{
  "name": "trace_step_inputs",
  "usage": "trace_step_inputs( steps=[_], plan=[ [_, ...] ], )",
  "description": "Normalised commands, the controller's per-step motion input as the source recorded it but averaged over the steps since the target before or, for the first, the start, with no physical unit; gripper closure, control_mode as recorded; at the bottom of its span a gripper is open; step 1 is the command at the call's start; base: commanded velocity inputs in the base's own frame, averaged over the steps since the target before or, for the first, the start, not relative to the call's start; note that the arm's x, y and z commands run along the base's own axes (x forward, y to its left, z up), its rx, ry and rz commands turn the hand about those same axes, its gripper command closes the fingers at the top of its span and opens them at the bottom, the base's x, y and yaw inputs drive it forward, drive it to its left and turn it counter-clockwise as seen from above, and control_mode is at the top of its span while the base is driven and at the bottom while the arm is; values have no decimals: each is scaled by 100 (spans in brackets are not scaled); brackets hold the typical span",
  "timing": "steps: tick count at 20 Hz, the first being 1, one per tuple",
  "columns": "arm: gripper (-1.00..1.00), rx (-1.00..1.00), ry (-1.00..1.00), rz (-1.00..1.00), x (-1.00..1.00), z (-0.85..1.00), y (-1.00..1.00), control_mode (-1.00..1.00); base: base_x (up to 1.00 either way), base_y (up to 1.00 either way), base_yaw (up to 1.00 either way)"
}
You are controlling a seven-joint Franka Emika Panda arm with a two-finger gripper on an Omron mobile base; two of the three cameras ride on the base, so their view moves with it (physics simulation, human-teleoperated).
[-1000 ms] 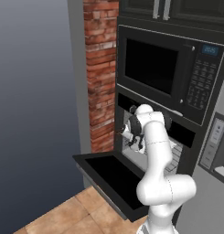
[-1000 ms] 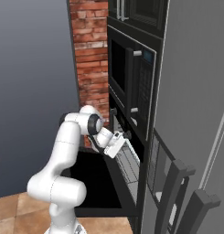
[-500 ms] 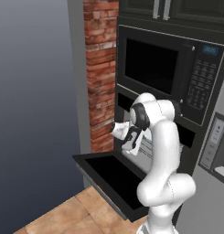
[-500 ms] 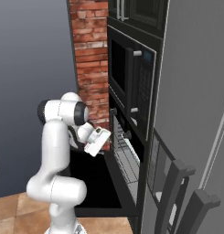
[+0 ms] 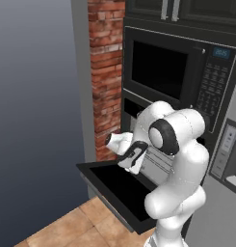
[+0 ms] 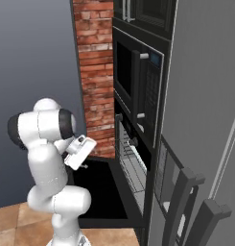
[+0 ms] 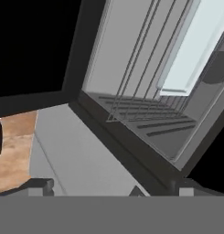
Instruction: Take the baked cake out of the oven and place it on the plate for cooling. Then close the oven door.
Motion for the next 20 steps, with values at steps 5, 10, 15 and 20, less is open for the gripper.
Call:
trace_step_inputs(
  steps=[5,10,15,20],
  plan=[
    [-100,0,7,-15,-89,54,99,-100,0,0,0],
    [-100,-2,8,-21,-67,10,97,-100,0,0,0],
    [-100,-4,3,-23,-40,-5,74,-100,0,0,0],
    [-100,-10,0,-20,-16,-35,66,-100,0,0,0]
  ],
)
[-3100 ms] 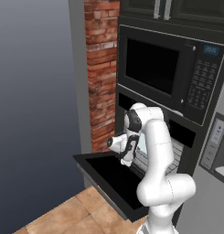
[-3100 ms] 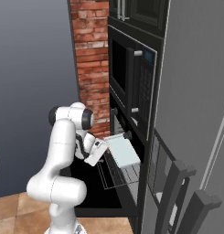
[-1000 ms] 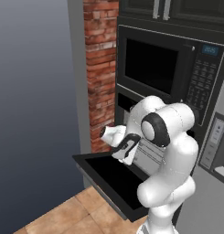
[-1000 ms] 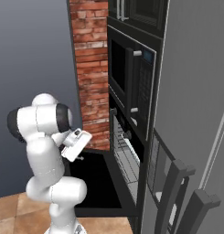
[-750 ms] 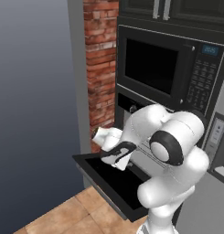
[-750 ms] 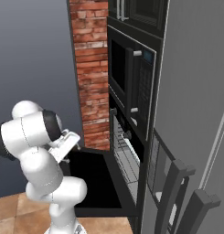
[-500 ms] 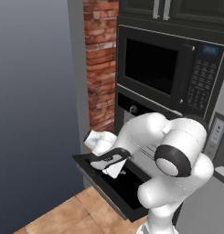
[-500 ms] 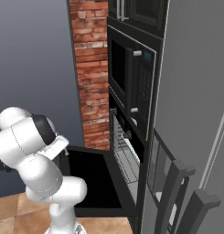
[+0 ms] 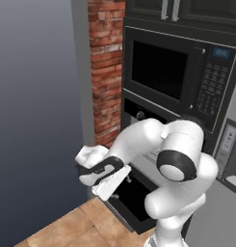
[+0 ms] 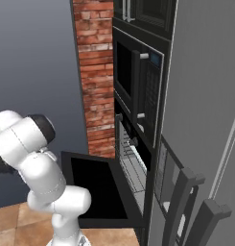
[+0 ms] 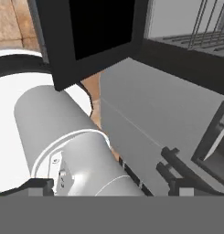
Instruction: Take the baked cake out of the oven and place it on the plate for cooling. Then close the oven door.
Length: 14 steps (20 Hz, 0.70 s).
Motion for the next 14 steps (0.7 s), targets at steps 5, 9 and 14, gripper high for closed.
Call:
trace_step_inputs(
  steps=[5,9,14],
  plan=[
    [-100,-13,-11,-23,-5,-49,50,-100,0,0,0],
    [-100,-20,-20,-21,-6,-32,48,-100,0,0,0],
    [-100,-21,-36,-10,-27,-5,21,-100,0,0,0]
  ],
)
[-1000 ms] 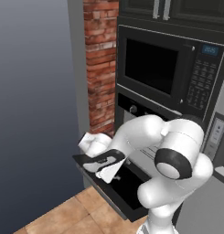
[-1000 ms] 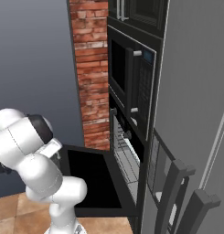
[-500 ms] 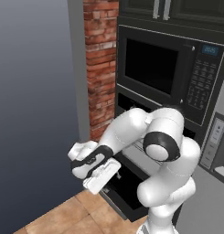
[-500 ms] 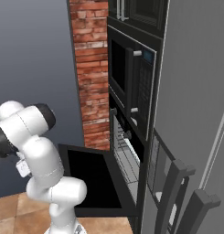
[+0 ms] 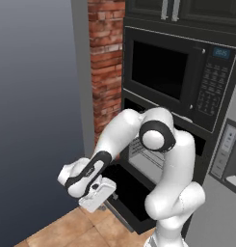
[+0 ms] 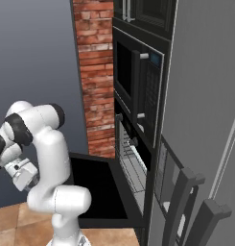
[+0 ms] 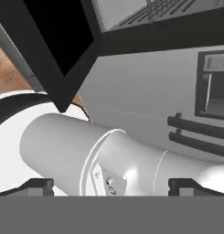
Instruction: Take the baked cake out of the oven and place it on the plate for cooling. Then close the oven door.
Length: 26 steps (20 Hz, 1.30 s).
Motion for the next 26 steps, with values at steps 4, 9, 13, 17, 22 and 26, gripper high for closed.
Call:
trace_step_inputs(
  steps=[4,9,13,17,22,26],
  plan=[
    [-100,-14,-32,0,-15,0,0,-100,0,0,0],
    [-100,-2,-14,10,1,-9,0,-100,0,0,0],
    [-100,0,0,8,16,-24,0,-100,0,0,0],
    [-100,-4,2,7,25,-44,0,-100,0,0,0],
    [-100,-7,1,7,22,-62,2,-100,0,0,0],
    [-100,-11,0,1,27,-68,19,-100,0,0,0]
  ],
)
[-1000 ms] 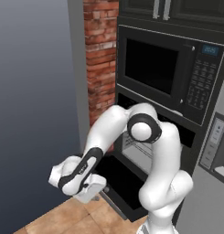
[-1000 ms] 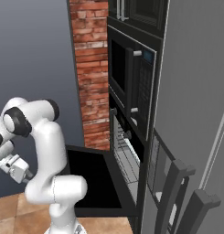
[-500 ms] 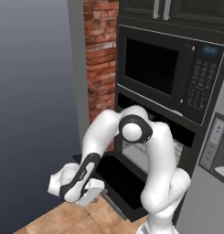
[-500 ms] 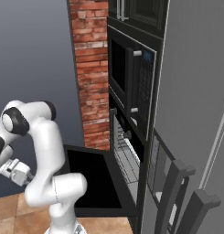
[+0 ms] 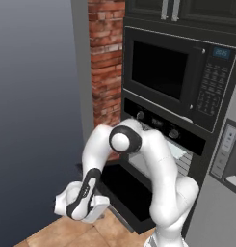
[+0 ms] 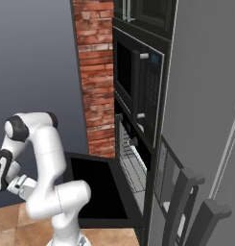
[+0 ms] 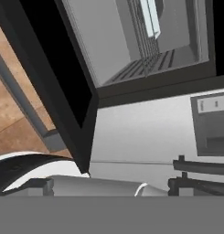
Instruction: Take the baked cake out of the oven and place it on the plate for cooling. Then close the oven door.
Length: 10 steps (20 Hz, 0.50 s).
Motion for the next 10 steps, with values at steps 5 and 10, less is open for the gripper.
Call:
trace_step_inputs(
  steps=[5,10],
  plan=[
    [-100,-13,0,0,28,-58,34,-100,0,0,0],
    [-100,-18,0,2,34,-56,21,-100,0,0,0]
  ],
)
